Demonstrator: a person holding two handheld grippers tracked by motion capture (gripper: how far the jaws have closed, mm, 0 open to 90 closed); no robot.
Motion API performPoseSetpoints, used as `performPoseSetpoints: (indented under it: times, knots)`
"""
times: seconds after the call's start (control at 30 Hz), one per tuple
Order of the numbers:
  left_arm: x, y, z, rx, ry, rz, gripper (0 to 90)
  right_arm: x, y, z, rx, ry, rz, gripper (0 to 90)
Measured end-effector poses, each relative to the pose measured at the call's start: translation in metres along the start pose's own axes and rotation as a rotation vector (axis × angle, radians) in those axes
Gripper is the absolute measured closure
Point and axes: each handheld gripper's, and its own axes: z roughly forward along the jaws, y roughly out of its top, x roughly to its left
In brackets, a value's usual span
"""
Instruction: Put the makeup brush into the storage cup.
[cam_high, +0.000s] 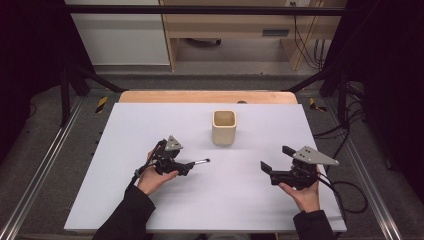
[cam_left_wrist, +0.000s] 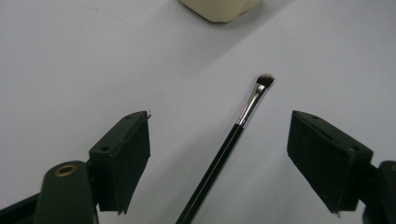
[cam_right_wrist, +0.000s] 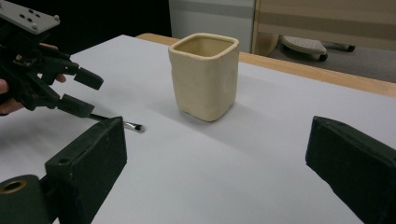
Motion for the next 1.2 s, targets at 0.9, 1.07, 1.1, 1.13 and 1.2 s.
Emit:
performPoseSetpoints:
  times: [0.9,1.07,1.1,1.13,1.2]
  knots:
    - [-0.003,-0.005,0.023,0.088,-0.021,0.015,56.7,0.0,0.0,0.001,0.004,-0.003,-0.004,5.8]
    - [-0.004,-0.005,0.022,0.104,-0.015,0.019,62.8,0.0,0.0,0.001,0.004,-0.004,-0.005,5.8]
    - [-0.004,-0.005,0.021,0.108,-0.012,0.026,63.9,0.0,0.0,0.001,0.005,-0.004,-0.005,5.8]
    - [-0.004,-0.005,0.021,0.111,-0.012,0.026,65.0,0.0,0.0,0.001,0.005,-0.004,-0.005,5.8]
    - [-0.004,-0.004,0.021,0.115,-0.013,0.019,67.3,0.0,0.0,0.001,0.004,-0.004,-0.006,5.8]
